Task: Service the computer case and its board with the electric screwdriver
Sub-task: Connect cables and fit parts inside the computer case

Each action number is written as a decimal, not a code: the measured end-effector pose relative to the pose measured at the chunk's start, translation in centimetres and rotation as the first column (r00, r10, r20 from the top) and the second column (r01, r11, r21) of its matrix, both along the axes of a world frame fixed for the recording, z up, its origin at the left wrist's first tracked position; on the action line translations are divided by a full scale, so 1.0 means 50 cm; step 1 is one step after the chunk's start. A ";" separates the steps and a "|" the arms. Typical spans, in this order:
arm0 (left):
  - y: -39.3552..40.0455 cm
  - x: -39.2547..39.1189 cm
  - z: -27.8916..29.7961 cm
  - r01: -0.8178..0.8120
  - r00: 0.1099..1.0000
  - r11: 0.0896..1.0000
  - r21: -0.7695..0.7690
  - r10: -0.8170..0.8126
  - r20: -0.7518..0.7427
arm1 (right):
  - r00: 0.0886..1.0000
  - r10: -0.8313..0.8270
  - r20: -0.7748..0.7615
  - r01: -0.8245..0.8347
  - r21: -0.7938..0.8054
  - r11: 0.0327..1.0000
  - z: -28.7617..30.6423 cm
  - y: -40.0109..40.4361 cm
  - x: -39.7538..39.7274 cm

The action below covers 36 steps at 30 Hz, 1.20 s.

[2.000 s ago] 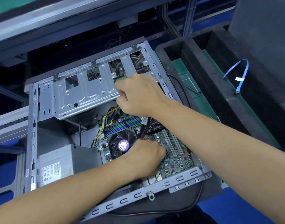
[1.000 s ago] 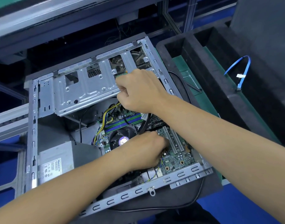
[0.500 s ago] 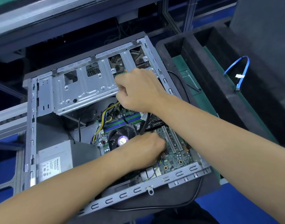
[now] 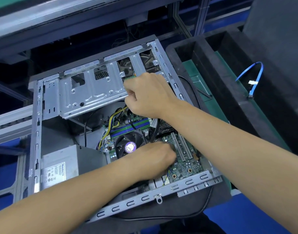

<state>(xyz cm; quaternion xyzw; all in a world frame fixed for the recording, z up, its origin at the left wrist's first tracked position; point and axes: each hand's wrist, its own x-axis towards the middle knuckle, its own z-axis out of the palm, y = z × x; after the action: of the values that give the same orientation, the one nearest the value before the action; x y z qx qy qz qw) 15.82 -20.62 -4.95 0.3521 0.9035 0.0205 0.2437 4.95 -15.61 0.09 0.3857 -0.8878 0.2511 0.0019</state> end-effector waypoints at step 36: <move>0.012 0.009 -0.019 -0.199 0.979 0.979 0.047 0.201 -0.045 | 1.000 0.014 -0.015 -0.014 0.015 1.000 -0.001 0.001 -0.001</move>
<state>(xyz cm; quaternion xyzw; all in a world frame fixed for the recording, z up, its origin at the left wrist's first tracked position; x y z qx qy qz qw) 16.26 -20.02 -5.88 0.2650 0.9393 0.0552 0.2107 4.89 -15.54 0.02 0.3940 -0.8869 0.2414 0.0039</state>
